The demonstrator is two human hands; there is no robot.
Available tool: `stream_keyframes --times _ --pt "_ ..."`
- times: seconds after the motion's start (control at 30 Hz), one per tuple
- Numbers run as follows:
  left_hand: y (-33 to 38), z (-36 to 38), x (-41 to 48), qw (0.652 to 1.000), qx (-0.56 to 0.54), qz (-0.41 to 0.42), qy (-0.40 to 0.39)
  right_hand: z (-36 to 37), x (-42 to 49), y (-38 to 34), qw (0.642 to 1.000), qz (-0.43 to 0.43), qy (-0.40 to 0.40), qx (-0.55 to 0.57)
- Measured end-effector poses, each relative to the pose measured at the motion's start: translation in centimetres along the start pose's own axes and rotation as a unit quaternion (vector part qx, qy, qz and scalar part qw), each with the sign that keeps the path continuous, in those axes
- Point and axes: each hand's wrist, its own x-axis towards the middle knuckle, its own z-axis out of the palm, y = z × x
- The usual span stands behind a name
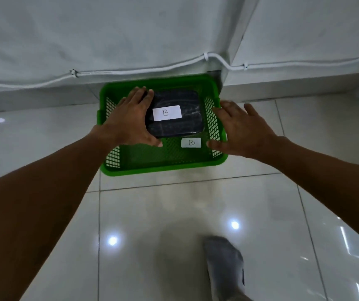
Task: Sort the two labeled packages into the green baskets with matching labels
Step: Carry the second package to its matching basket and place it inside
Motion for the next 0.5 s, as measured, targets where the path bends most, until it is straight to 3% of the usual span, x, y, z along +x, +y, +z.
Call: stream_keyframes --times 0.27,0.5 --pt "-0.9 6.9 6.3 1.000 0.022 0.013 0.014 5.4 6.2 2.5 0.996 0.022 0.089 -0.012" --pt "-0.4 9.9 9.7 0.999 0.019 0.021 0.044 7.5 8.3 3.1 0.992 0.064 0.092 0.054"
